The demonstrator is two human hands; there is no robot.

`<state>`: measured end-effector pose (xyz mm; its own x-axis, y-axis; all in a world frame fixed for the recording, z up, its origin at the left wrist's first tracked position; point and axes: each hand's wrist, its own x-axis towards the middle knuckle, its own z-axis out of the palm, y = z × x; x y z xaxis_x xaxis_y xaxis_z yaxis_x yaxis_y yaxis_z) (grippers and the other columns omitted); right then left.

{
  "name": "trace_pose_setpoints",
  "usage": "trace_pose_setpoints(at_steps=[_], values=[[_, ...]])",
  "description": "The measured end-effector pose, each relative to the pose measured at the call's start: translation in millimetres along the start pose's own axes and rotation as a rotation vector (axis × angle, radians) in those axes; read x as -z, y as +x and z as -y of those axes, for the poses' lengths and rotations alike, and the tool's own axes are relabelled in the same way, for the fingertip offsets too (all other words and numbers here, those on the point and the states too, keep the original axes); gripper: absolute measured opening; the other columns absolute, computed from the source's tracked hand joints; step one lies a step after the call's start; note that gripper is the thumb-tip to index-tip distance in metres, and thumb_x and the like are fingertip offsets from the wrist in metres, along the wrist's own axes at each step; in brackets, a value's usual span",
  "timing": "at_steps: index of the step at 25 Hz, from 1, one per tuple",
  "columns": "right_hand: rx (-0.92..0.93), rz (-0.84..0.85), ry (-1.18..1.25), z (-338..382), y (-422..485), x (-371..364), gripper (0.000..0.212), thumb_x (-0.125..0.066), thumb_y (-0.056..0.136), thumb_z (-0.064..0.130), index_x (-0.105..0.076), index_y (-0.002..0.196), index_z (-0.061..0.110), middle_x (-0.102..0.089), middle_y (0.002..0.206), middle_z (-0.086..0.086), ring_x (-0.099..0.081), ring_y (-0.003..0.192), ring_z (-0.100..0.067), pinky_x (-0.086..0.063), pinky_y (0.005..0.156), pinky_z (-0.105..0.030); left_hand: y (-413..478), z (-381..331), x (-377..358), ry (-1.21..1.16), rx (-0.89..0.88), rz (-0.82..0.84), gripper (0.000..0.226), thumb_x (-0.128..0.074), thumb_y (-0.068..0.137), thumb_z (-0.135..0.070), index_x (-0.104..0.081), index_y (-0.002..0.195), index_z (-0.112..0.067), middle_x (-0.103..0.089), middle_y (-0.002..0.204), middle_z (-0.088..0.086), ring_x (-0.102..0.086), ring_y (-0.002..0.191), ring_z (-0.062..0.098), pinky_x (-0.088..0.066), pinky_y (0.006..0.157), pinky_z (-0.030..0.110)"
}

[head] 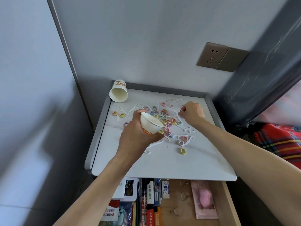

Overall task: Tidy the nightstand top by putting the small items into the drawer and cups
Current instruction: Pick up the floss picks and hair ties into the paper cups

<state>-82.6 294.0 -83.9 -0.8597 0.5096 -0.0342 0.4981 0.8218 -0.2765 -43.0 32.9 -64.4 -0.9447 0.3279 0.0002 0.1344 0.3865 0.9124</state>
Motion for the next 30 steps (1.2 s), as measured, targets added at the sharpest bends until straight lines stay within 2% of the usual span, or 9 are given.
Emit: trace_pose_setpoints(at_steps=[4, 9, 14, 17, 20, 23, 26, 28, 30], values=[[-0.003, 0.032, -0.139, 12, -1, -12, 0.024, -0.073, 0.086, 0.023, -0.066, 0.095, 0.003, -0.069, 0.092, -0.012, -0.06, 0.075, -0.026, -0.047, 0.062, -0.032, 2, 2, 1, -0.008, 0.006, -0.004, 0.072, -0.088, 0.064, -0.042, -0.045, 0.122, -0.039, -0.065, 0.1, -0.016, -0.063, 0.096, 0.012, -0.057, 0.078, 0.035], [0.05, 0.047, -0.277, 15, -5, -13, 0.015, -0.065, 0.093, 0.018, -0.061, 0.085, 0.006, -0.069, 0.093, -0.012, -0.058, 0.073, -0.026, -0.045, 0.062, -0.033, 1, 1, 2, -0.005, 0.002, 0.0, 0.074, -0.089, 0.064, -0.042, -0.045, 0.123, -0.038, -0.065, 0.102, -0.015, -0.063, 0.096, 0.013, -0.058, 0.079, 0.038], [0.123, -0.083, 0.016, 23, -4, 16, 0.016, -0.057, 0.097, 0.022, -0.061, 0.092, 0.008, -0.071, 0.084, -0.006, -0.066, 0.071, -0.02, -0.057, 0.067, -0.036, 2, 3, 3, 0.017, -0.002, 0.003, 0.076, -0.089, 0.065, -0.042, -0.043, 0.125, -0.039, -0.064, 0.102, -0.014, -0.062, 0.098, 0.017, -0.056, 0.077, 0.033], [0.324, 0.122, 0.299, 50, -28, 70, 0.01, -0.064, 0.093, 0.019, -0.067, 0.091, 0.009, -0.073, 0.076, -0.003, -0.061, 0.056, -0.008, -0.051, 0.056, -0.018, 1, 2, 3, 0.003, -0.002, 0.005, 0.077, -0.09, 0.064, -0.039, -0.043, 0.125, -0.04, -0.063, 0.101, -0.017, -0.062, 0.099, 0.015, -0.055, 0.077, 0.03], [0.565, 0.345, 0.215, 80, -67, 100, 0.008, -0.073, 0.086, 0.02, -0.076, 0.088, 0.012, -0.07, 0.066, 0.007, -0.053, 0.05, 0.0, -0.041, 0.051, -0.011, -1, 2, 2, -0.003, -0.03, 0.007, 0.075, -0.091, 0.064, -0.037, -0.046, 0.124, -0.037, -0.067, 0.101, -0.015, -0.064, 0.097, 0.013, -0.057, 0.081, 0.038], [0.653, 0.455, 0.126, 99, -88, 91, 0.015, -0.074, 0.082, 0.016, -0.078, 0.095, 0.021, -0.07, 0.073, 0.016, -0.057, 0.06, 0.008, -0.04, 0.058, -0.007, -4, -1, 1, -0.003, -0.061, 0.016, 0.075, -0.09, 0.065, -0.035, -0.047, 0.126, -0.035, -0.069, 0.097, -0.015, -0.065, 0.093, 0.008, -0.055, 0.077, 0.031], [0.656, 0.353, 0.143, 96, -86, 85, 0.02, -0.072, 0.082, 0.015, -0.076, 0.099, 0.025, -0.072, 0.087, 0.012, -0.062, 0.077, 0.003, -0.047, 0.067, -0.011, -6, -3, 1, -0.002, -0.073, -0.005, 0.073, -0.09, 0.065, -0.034, -0.047, 0.125, -0.036, -0.068, 0.096, -0.016, -0.065, 0.092, 0.008, -0.054, 0.075, 0.027], [0.584, 0.204, 0.156, 84, -79, 81, 0.014, -0.072, 0.083, 0.016, -0.076, 0.096, 0.021, -0.071, 0.086, 0.01, -0.063, 0.077, -0.003, -0.05, 0.075, -0.02, -5, -3, 1, -0.001, -0.066, -0.025, 0.073, -0.091, 0.064, -0.036, -0.047, 0.123, -0.038, -0.067, 0.099, -0.016, -0.064, 0.095, 0.011, -0.055, 0.078, 0.033], [0.475, 0.225, 0.289, 72, -78, 73, 0.013, -0.073, 0.082, 0.011, -0.077, 0.093, 0.016, -0.074, 0.082, 0.005, -0.066, 0.072, -0.007, -0.053, 0.074, -0.026, -4, -4, 1, -0.009, -0.056, -0.032, 0.073, -0.091, 0.064, -0.035, -0.046, 0.121, -0.039, -0.066, 0.1, -0.018, -0.064, 0.096, 0.011, -0.056, 0.079, 0.034]])
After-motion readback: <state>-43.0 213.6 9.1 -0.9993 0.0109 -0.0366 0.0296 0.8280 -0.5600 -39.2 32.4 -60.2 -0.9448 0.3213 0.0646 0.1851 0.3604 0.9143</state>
